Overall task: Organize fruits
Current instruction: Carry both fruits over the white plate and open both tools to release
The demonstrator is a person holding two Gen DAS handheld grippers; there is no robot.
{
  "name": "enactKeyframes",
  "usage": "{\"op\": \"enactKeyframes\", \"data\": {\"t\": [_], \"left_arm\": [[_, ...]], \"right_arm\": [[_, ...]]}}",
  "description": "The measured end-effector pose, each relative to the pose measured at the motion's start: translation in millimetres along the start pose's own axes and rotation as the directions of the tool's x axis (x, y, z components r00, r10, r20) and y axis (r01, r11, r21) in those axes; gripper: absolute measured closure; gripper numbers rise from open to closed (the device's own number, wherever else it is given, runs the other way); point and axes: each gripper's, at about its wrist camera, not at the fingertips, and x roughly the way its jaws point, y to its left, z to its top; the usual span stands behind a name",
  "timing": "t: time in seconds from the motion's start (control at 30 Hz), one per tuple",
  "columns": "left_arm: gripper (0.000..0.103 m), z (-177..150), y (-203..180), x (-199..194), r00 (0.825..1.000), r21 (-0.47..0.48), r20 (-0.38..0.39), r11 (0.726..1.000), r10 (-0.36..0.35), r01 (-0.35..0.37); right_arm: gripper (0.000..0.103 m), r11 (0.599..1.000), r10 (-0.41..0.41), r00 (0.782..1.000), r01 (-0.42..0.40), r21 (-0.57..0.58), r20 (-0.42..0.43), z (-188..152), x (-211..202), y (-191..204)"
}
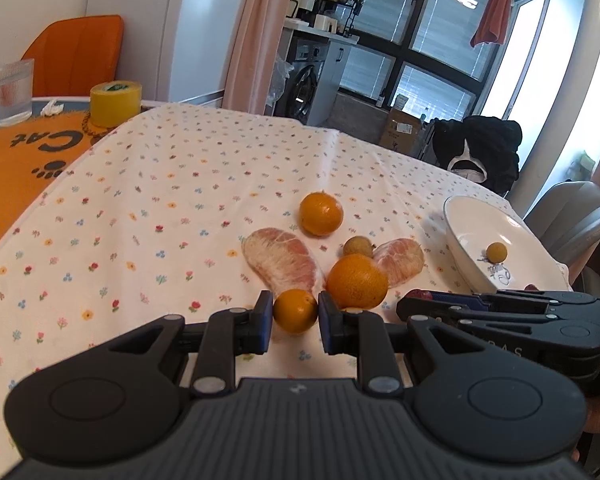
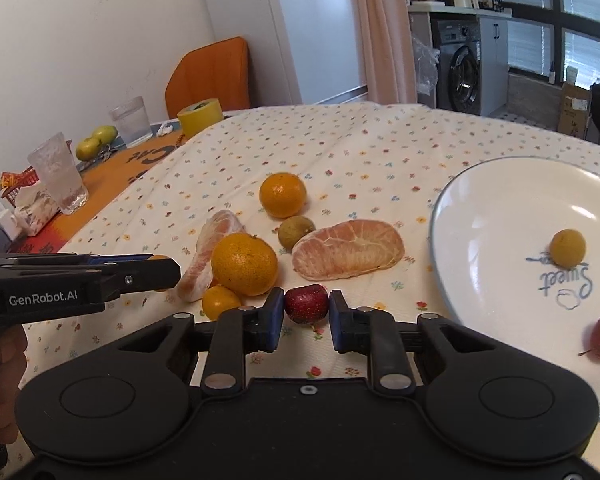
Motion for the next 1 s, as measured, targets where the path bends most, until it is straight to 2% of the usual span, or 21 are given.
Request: {"op": "enactKeyframes", "data": {"t": [0.37,1.0], "left_arm": [[0.081,6,-22,-4,0.999,0.041,0.023,0.999,-0.024,0.023],[0.081,18,-76,-6,0.994,0.125,0.053,0.988,-0.096,0.089]], "right_arm": [[0.081,0.999,0.013,0.999,-0.015,0.043,0.042,1,-25,-16],[0.081,0.992,-0.075,0.99,0.063,0.105,0.117,-7,-70,-58]]}}
